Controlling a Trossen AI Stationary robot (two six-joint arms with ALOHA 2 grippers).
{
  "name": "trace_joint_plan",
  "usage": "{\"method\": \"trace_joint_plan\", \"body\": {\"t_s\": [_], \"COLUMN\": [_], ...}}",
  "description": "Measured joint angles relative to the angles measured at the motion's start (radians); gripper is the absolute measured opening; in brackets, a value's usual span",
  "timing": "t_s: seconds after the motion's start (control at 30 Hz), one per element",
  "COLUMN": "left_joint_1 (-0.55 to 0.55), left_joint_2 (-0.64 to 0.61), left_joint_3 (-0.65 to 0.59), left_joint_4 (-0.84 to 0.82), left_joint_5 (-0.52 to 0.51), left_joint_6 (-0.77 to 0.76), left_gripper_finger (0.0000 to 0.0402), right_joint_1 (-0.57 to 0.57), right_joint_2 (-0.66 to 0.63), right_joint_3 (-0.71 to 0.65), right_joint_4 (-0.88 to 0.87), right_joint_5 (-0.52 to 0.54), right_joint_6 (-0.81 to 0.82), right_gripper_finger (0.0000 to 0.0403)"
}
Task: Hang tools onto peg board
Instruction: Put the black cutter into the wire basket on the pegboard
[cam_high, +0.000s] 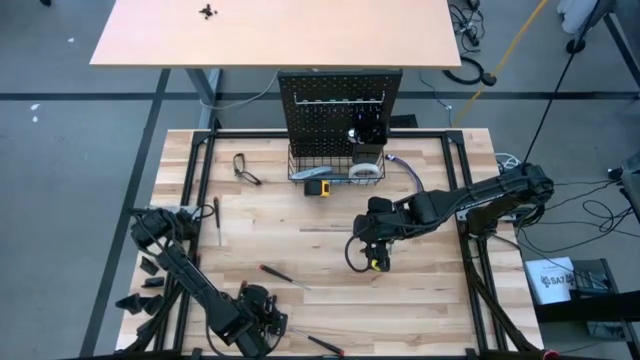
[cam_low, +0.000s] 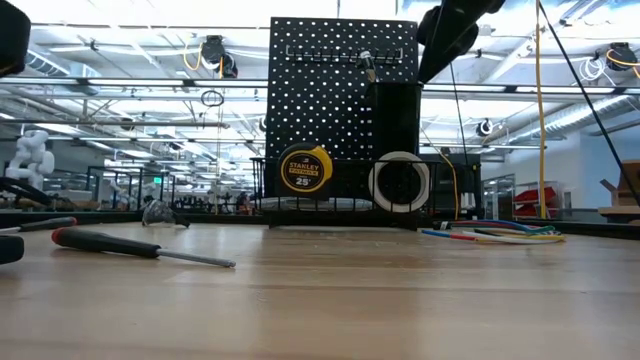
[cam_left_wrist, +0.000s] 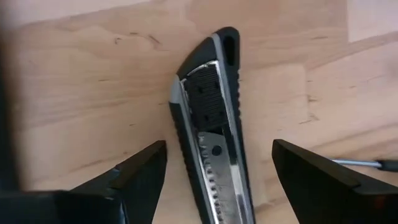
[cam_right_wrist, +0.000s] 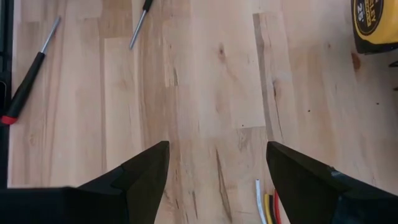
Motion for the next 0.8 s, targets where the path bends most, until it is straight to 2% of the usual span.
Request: {"method": "trace_joint_plan", "body": {"t_s": [0.2,0.37,0.47,0.67,0.8], "left_joint_1": [0.006,0.017,0.017,0.020,0.020], "left_joint_2": [0.042,0.046,0.048,0.060,0.066], "left_joint_3": [0.004,0.004,0.004,0.004,0.004], "left_joint_4": [0.001,-0.008,-0.041,-0.080,-0.085], "left_joint_5": [0.009,0.009,-0.002,-0.007,-0.027], "left_joint_6": [0.080,0.230,0.257,0.253,0.218], "left_gripper_finger": [0.0294,0.0284,0.0249,0.0127,0.0125], "right_joint_1": [-0.006,-0.014,-0.016,-0.025,-0.034], "right_joint_2": [0.000,0.000,0.000,0.000,0.000], "right_joint_3": [0.000,0.000,0.000,0.000,0.000], "right_joint_4": [-0.001,-0.001,-0.001,-0.002,0.001], "right_joint_5": [0.003,0.003,0.004,0.003,0.004], "right_joint_6": [-0.037,-0.054,-0.068,-0.083,-0.101], "right_gripper_finger": [0.0263,0.0263,0.0263,0.0263,0.0263]}}
